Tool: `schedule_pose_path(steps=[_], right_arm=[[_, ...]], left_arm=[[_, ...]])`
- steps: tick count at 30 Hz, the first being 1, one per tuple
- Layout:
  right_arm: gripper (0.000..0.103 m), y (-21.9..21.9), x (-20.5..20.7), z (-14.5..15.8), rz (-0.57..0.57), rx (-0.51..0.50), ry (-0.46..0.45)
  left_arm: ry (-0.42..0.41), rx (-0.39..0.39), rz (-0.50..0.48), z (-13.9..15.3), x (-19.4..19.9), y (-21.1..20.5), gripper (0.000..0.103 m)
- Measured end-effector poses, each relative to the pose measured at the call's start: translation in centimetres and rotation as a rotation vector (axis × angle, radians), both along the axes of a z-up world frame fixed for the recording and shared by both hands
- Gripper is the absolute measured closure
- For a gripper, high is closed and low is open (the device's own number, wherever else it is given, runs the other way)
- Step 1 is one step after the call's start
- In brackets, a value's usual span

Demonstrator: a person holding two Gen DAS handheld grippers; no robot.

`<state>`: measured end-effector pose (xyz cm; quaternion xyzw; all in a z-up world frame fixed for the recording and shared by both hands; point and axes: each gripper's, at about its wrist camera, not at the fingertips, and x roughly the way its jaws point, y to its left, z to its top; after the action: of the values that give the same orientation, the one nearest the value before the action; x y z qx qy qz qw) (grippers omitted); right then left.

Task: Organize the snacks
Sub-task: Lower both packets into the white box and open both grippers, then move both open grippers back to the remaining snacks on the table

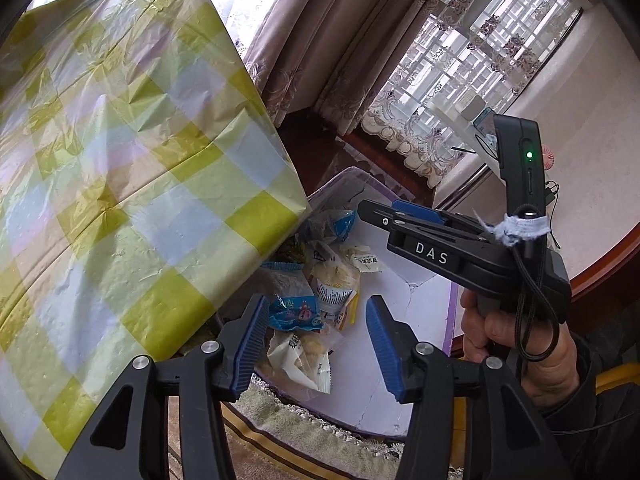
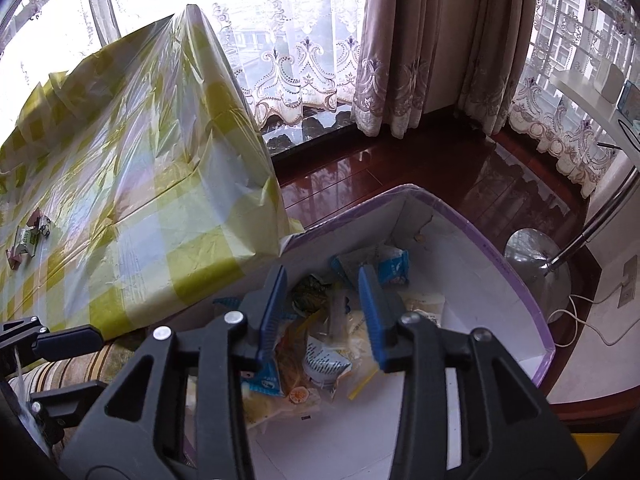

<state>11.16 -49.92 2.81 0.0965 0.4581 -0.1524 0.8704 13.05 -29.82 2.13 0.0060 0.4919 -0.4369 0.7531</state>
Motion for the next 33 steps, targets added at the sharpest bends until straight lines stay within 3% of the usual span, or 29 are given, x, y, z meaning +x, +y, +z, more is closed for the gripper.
schedule_pose_path(steps=[18,26,33], right_arm=[[0.044,2.3,0.7,1.3,0.041,-0.027,-0.014],[0.039,5.0,2.2,2.6,0.094,-0.037,-0.037],[0.036,8.5,4.1,3.6,0.154,-0.03,-0.063]], left_arm=[[-0.028,-0.029,0.054,0.9,1.0,1.9,0.05],[-0.061,-0.05,0.164,2.0,3.4,6.1,0.05],[-0.093,-0.063,0.335,2.7,6.6,12.4,0.05]])
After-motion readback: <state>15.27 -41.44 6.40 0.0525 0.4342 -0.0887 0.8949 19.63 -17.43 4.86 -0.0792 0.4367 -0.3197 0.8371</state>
